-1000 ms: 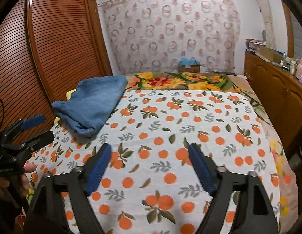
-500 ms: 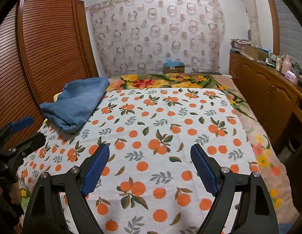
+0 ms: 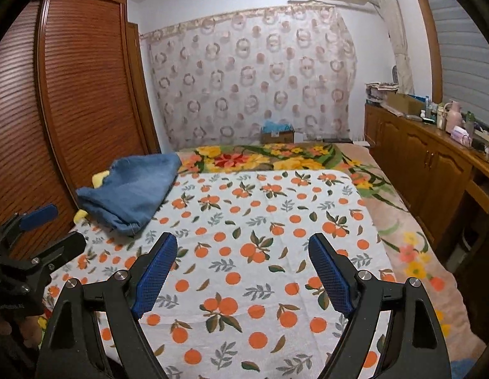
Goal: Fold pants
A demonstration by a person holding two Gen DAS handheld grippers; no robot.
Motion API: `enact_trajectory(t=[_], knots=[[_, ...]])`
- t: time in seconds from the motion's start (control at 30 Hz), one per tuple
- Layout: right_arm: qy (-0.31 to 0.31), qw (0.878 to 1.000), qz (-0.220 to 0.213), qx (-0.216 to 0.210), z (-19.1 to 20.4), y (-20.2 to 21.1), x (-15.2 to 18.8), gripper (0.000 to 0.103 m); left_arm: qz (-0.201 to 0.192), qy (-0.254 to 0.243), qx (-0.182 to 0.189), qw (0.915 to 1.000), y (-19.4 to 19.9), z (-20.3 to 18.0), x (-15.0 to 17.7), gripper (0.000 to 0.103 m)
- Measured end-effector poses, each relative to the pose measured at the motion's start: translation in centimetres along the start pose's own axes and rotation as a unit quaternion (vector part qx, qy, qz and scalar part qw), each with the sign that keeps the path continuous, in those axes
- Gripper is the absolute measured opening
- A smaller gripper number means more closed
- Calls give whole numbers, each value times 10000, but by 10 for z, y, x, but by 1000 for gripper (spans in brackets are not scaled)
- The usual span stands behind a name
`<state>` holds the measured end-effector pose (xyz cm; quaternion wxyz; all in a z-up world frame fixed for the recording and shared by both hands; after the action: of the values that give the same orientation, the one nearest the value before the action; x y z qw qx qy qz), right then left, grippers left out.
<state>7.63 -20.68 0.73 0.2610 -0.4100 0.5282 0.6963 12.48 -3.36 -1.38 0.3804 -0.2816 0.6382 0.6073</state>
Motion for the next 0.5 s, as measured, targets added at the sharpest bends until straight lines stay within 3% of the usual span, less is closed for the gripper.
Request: enact_trajectory(t=[0.5], knots=[[178, 9990, -407, 85, 11, 25, 7, 86, -269, 168, -73, 9995, 42, 10, 1, 101]])
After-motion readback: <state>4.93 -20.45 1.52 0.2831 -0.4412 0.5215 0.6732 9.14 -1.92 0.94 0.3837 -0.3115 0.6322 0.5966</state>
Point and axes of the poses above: each gripper's, at about its wrist camera, not at the fingertips, and y roughly against the way its jaws point, z to its left, x to its underside, the point moved 2 cm from there along -y, roughly the way its jaws point, and after that the axes turned 8 degrees about z, right-handed, at the moved point
